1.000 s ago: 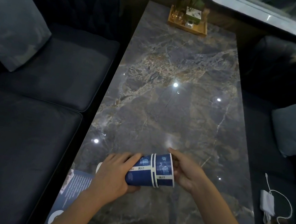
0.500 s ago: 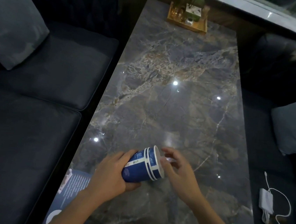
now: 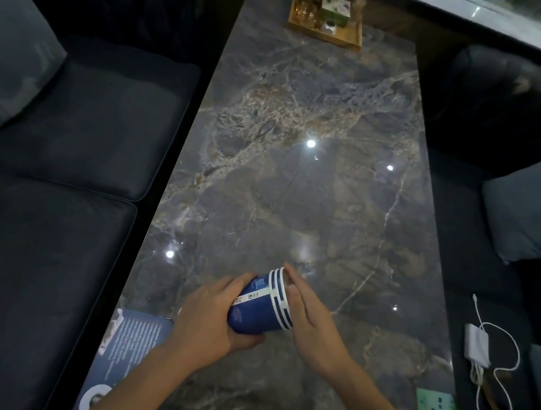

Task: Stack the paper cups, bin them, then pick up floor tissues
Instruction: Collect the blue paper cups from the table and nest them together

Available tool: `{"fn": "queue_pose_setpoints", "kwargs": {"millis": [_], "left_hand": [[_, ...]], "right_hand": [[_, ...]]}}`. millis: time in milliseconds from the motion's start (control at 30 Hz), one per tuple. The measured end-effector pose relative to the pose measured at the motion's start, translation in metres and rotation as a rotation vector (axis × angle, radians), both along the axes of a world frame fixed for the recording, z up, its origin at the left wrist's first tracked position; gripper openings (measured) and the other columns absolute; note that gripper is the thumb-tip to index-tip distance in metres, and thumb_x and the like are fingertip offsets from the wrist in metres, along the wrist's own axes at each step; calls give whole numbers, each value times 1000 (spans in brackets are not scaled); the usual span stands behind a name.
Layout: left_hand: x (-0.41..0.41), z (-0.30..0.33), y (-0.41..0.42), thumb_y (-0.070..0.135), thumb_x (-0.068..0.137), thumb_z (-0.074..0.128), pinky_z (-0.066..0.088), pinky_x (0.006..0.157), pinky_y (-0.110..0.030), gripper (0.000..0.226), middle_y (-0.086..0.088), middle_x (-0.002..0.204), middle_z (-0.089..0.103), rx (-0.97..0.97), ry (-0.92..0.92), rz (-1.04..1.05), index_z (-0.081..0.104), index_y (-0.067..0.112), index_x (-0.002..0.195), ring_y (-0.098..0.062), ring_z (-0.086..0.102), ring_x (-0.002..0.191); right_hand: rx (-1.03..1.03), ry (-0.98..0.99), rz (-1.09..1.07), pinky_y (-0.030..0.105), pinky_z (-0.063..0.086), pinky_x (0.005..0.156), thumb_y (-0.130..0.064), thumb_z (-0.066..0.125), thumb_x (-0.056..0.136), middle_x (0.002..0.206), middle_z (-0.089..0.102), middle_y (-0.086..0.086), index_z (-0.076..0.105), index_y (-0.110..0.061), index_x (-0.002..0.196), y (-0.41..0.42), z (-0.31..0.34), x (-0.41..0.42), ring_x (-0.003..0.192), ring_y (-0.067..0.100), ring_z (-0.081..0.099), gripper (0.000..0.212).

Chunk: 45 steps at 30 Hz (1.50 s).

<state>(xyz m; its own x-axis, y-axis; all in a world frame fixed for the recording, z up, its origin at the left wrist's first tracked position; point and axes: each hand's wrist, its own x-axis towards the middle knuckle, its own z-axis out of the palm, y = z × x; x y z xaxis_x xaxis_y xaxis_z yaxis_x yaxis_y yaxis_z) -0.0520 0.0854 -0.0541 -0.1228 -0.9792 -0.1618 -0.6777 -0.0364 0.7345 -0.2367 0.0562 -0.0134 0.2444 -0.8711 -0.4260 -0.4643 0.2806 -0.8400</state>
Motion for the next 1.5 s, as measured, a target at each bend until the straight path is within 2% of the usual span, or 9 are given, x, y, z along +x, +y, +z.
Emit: {"fn": "queue_pose_setpoints", "kwargs": {"millis": [167, 400, 533, 633, 867, 1000, 1133, 1367, 1500], "left_hand": [[-9, 4, 9, 60, 54, 80, 55, 83, -30, 90, 15, 114, 64, -15, 63, -17, 49, 34, 134, -6, 62, 97], [-18, 11, 29, 56, 52, 85, 55, 81, -27, 87, 19, 111, 64, -69, 96, -34, 52, 35, 129, -1, 63, 94], [-23, 14, 51, 57, 52, 84, 56, 84, -31, 89, 21, 114, 63, -71, 110, -36, 48, 41, 131, -1, 64, 98], [-31, 17, 75, 57, 52, 86, 56, 84, -32, 89, 22, 115, 63, -99, 103, -36, 47, 43, 131, 0, 64, 99], [-63, 31, 157, 50, 53, 91, 55, 88, -28, 92, 22, 119, 61, -110, 152, -35, 49, 38, 134, 2, 62, 106], [-89, 37, 210, 49, 53, 92, 55, 88, -31, 93, 19, 120, 62, -142, 129, -73, 49, 35, 135, 0, 62, 107], [-113, 46, 261, 44, 52, 91, 55, 85, -30, 87, 19, 113, 65, -166, 106, -98, 50, 43, 129, 2, 64, 100], [-143, 42, 322, 57, 51, 87, 51, 94, -26, 98, 18, 125, 63, -181, 9, -203, 49, 34, 139, 2, 61, 109], [-148, 44, 341, 70, 51, 81, 43, 102, -20, 104, 17, 132, 57, -174, -27, -210, 50, 26, 140, 3, 54, 117]], "right_hand": [[40, -46, -52, 26, 27, 117, -35, 30, 101, 147, 34, -21, 29, -43, 136, 15, 3, -3, 133, -11, 32, 36], [24, -57, -77, 37, 21, 121, -63, 26, 89, 155, 23, -20, 22, -48, 145, 49, 5, -9, 143, -3, 19, 58], [0, -87, -40, 20, 22, 118, -41, 30, 99, 149, 25, -27, 20, -39, 147, 69, 17, -18, 134, -19, 22, 49], [-27, -106, -4, 5, 24, 108, -45, 32, 94, 140, 23, -38, 20, -43, 141, 93, 22, -30, 127, -27, 23, 49], [-61, -155, 43, 5, 33, 102, -42, 41, 95, 141, 31, -28, 23, -45, 140, 173, 28, -76, 129, -20, 32, 49], [-46, -219, -2, 27, 43, 107, -42, 51, 93, 145, 41, -13, 31, -35, 143, 227, 28, -105, 129, 0, 45, 55], [-68, -234, -55, 43, 51, 98, -64, 70, 68, 133, 57, -8, 41, -31, 139, 280, 22, -132, 119, 11, 58, 84], [-102, -260, -150, 38, 56, 91, -40, 82, 64, 124, 64, -4, 47, -33, 133, 357, 13, -167, 111, 13, 64, 78], [-152, -301, -364, 29, 55, 87, -39, 78, 63, 120, 68, 3, 55, -18, 127, 388, 4, -186, 109, 17, 66, 71]]}}
